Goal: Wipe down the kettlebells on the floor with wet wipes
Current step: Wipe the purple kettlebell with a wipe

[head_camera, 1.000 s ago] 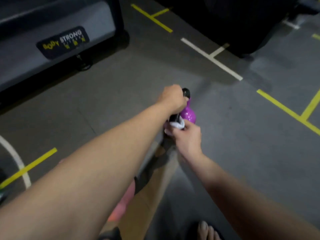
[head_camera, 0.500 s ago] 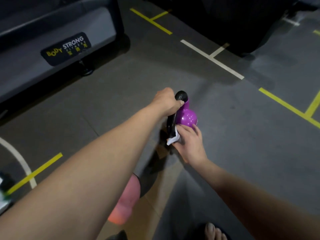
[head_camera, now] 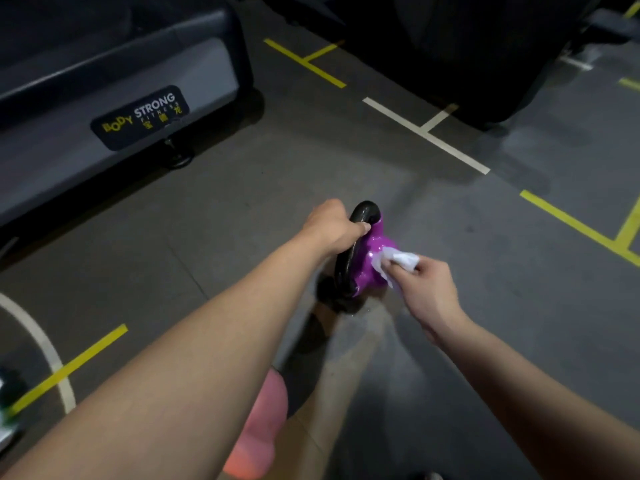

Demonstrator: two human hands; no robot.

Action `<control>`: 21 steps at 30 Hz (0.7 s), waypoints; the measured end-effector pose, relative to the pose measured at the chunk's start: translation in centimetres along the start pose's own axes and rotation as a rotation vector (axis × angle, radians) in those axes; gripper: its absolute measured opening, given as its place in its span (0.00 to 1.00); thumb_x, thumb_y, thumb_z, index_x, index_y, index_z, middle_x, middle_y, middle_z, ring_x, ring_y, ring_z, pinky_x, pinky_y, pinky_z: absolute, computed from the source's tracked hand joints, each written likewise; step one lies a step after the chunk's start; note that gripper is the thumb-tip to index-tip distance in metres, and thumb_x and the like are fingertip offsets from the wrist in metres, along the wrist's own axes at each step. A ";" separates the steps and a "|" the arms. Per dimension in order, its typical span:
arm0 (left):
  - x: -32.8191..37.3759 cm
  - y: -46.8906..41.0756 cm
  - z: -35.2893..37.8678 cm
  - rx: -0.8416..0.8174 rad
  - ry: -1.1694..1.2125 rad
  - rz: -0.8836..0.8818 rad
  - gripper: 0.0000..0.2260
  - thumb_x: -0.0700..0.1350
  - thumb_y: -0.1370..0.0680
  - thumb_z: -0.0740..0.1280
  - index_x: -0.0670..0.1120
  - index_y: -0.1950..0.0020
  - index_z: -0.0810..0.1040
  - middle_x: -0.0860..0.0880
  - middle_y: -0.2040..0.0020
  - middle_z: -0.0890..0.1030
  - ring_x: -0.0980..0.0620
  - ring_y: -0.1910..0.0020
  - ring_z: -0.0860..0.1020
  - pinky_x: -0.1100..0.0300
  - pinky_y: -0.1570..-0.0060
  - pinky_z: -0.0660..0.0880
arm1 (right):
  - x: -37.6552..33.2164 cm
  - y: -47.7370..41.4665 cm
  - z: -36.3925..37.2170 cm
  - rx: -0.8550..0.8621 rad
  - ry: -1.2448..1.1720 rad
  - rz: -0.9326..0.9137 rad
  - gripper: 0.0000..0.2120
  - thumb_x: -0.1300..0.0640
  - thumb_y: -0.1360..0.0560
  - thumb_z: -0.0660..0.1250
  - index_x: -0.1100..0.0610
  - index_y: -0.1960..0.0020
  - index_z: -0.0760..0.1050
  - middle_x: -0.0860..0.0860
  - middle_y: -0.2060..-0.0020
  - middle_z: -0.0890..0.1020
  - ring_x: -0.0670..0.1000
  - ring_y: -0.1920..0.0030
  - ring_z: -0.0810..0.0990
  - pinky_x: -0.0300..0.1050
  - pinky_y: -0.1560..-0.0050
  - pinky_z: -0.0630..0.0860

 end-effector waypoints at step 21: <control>5.2 0.9 3.3 0.091 -0.135 0.217 0.22 0.58 0.16 0.58 0.45 0.30 0.76 0.42 0.37 0.78 0.41 0.33 0.74 0.51 0.33 0.69 | 5.3 0.0 -4.1 0.174 -0.274 0.224 0.01 0.58 0.22 0.71 0.55 0.52 0.81 0.46 0.66 0.81 0.41 0.69 0.77 0.31 0.68 0.73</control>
Point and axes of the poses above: each hand's wrist, its own y-axis away from the middle knuckle, its own z-axis out of the palm, x = y × z, the point moved 9 cm from there along -y, towards the middle knuckle
